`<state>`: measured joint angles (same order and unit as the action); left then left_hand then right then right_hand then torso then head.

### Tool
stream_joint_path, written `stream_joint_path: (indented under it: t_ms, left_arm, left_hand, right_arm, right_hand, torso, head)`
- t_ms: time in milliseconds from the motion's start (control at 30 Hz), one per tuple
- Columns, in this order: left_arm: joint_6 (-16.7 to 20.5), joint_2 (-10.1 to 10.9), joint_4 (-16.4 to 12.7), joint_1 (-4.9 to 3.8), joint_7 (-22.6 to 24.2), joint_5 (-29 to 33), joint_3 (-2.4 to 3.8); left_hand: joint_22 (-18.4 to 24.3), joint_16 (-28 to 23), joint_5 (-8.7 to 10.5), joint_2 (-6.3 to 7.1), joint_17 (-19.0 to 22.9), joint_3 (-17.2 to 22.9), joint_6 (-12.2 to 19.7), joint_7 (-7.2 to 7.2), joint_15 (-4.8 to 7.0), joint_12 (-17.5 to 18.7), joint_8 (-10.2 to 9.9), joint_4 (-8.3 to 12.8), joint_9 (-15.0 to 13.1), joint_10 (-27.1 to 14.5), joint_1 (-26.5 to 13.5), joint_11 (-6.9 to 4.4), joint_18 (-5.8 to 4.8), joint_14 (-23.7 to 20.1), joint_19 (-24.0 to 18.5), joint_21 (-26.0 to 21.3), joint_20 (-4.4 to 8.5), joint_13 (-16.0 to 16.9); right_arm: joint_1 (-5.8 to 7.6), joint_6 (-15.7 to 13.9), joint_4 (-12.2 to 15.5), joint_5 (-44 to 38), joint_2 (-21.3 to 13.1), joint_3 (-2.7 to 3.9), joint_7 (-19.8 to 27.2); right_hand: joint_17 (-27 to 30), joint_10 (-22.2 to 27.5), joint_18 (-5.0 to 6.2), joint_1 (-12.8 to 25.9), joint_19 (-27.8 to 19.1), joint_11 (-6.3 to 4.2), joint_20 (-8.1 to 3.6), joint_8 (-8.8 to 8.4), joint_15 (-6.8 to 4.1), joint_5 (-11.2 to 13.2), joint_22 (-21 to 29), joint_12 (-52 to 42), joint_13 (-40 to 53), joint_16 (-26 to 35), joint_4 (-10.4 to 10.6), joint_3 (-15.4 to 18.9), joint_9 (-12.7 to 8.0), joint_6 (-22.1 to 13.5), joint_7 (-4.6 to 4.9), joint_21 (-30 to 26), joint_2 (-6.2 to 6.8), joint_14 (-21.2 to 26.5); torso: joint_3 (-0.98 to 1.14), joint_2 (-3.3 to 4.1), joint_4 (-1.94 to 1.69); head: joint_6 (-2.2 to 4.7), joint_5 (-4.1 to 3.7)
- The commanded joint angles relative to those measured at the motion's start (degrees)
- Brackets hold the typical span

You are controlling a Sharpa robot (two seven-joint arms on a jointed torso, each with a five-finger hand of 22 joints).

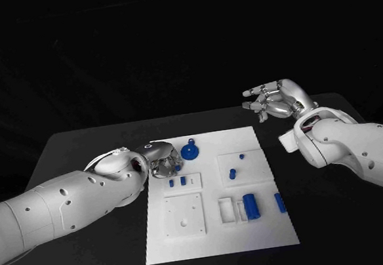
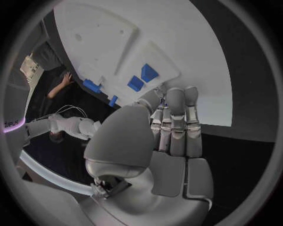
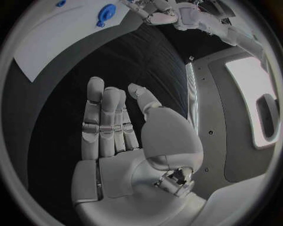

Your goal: Assemble the parts on the task board

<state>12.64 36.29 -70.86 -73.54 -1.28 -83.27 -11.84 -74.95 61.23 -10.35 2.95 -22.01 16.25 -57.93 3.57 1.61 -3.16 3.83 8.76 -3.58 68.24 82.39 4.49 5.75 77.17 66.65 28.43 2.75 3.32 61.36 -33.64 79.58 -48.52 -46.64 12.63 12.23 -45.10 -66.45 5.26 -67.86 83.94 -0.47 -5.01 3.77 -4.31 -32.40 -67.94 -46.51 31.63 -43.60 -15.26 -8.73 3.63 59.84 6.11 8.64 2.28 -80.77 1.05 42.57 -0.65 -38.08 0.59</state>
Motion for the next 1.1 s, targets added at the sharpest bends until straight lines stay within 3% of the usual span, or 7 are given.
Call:
stream_joint_path:
  t_ms: [33, 300, 500, 600, 733, 933, 1100]
  left_arm:
    - [0.6, 0.1, 0.1, 0.11, -0.3, 0.3, -0.06]
    - [2.3, 0.6, 0.9, 0.10, -0.7, 0.3, -0.04]
    - [5.6, 1.2, 2.0, 0.05, 0.4, 2.7, 0.30]
    - [7.4, 1.5, 3.0, -0.05, 1.4, 8.1, 1.14]
    - [9.2, 2.0, 4.3, -0.70, 2.9, 20.9, 2.13]
    - [10.6, 3.3, 4.4, -1.98, 6.3, 38.6, 2.84]
    - [9.9, 4.7, 2.7, -2.74, 9.1, 48.9, 3.04]
  left_hand:
    - [-1.2, -0.1, 0.34, 0.42, 0.1, 0.3, 0.2, -0.06, -0.36, -0.1, -0.4, 0.0, 0.1, -0.3, 0.1, -0.01, 0.79, 0.0, 0.1, -0.2, -0.43, 0.0]
    - [-1.3, -0.2, 0.12, 0.76, 0.2, 1.1, -0.1, 0.38, -0.43, -0.2, -0.3, 0.0, 0.0, -0.5, 0.7, 0.10, 0.94, -0.2, 0.0, -0.1, -0.44, 0.0]
    - [-1.3, -3.3, 0.12, 1.02, 1.5, 2.5, -2.7, 2.29, -0.44, -0.2, -0.2, 0.6, 0.0, -0.6, 1.0, 0.25, 1.07, -2.0, -1.5, 0.1, -0.47, 0.0]
    - [-1.1, -8.6, -0.16, 1.27, 3.8, 2.7, -6.7, 3.02, -0.53, -0.3, 0.8, 0.3, -0.4, 0.4, 0.3, 0.11, 0.66, -5.1, -4.4, -1.4, -0.80, 0.0]
    - [0.9, -16.9, 0.10, 1.33, 7.4, 1.2, -8.4, 2.99, -1.13, -0.4, 0.3, -0.2, -0.3, 2.1, -0.4, -0.17, -0.83, -9.0, -8.6, -5.7, -1.36, 0.0]
    - [6.7, -32.5, 0.28, 0.67, 13.8, -0.3, -8.2, 3.17, -2.58, -0.4, -0.1, -0.6, -0.2, 1.4, -0.5, 0.37, -1.88, -7.7, -10.1, -13.6, -2.61, 0.0]
    - [9.8, -44.8, -0.42, 0.14, 17.5, -0.7, -7.5, 3.49, -4.19, -0.3, -0.1, -0.2, -0.2, 0.1, -0.3, 1.11, -2.14, -6.9, -11.4, -18.4, -3.97, 0.0]
  right_arm:
    - [-0.03, 0.8, 0.1, -0.5, 0.0, 0.03, 0.4]
    - [-0.03, 4.7, -0.1, -2.4, -0.2, 0.03, -1.9]
    - [-0.03, 16.8, -0.7, -11.0, -0.1, 0.03, -7.9]
    - [-0.03, 22.3, -1.0, -17.9, 0.1, 0.02, -10.3]
    - [-0.02, 26.1, -1.5, -27.1, 0.3, 0.00, -12.6]
    - [-0.02, 28.2, -2.2, -37.8, 0.8, -0.26, -15.2]
    - [-0.03, 29.8, -2.2, -44.3, 1.5, -1.48, -17.1]
  right_hand:
    - [-0.1, 0.5, 0.29, 0.2, 1.7, -0.08, -0.38, -0.24, -0.04, -0.2, -0.1, 0.0, -0.1, 0.3, 0.0, -0.4, -0.1, -0.1, 0.20, -0.1, 0.26, -0.1]
    - [0.1, 1.3, 0.26, -0.1, 1.1, 0.22, -0.12, -0.25, 0.25, 0.3, 0.2, 2.1, -1.4, 0.7, -0.2, -0.1, -0.1, -0.8, 0.41, -0.7, 0.20, 0.6]
    - [0.2, -2.2, 0.73, -0.3, 0.7, 2.15, 0.55, -0.32, 1.33, 3.6, 0.0, 28.2, -20.1, 0.6, -0.9, -2.5, -0.1, 0.1, 0.85, -1.2, -0.19, 1.2]
    - [0.0, -2.9, 1.95, -0.8, 1.4, 3.85, 1.28, -0.18, 2.07, 5.9, -0.3, 38.6, -28.1, -0.1, -1.0, -3.7, 0.0, 1.3, 0.98, -0.9, -0.11, 0.8]
    - [-0.5, -3.6, 2.67, -2.0, 2.3, 4.08, 1.55, -0.22, 2.14, 8.8, -1.3, 42.6, -28.1, -1.4, -1.0, -6.8, 0.1, 3.9, 0.40, 0.5, 0.58, -0.5]
    - [-0.2, -2.7, 2.88, -1.5, 2.3, 4.37, 1.78, -0.20, 2.35, 11.3, -2.0, 43.0, -28.2, -2.0, -0.8, -10.7, 0.1, 4.6, 0.34, 2.4, 2.12, -1.4]
    - [0.1, -2.4, 2.88, -1.2, 2.3, 4.48, 1.89, -0.21, 2.42, 13.2, -1.8, 43.1, -28.2, -2.2, -0.5, -11.8, 0.1, 4.3, 0.39, 3.2, 3.11, -1.8]
  torso:
    - [0.03, 0.04, -0.02]
    - [0.03, -0.02, 0.05]
    - [0.00, -0.11, 0.09]
    - [0.04, -0.06, 0.05]
    - [-0.02, -0.11, 0.09]
    - [-0.01, -0.06, -0.10]
    - [0.00, -0.01, -0.13]
  head:
    - [0.01, -0.02]
    - [0.22, 0.11]
    - [0.69, -0.22]
    - [1.00, -0.51]
    - [1.15, -0.85]
    - [1.33, -1.08]
    - [1.39, -0.86]
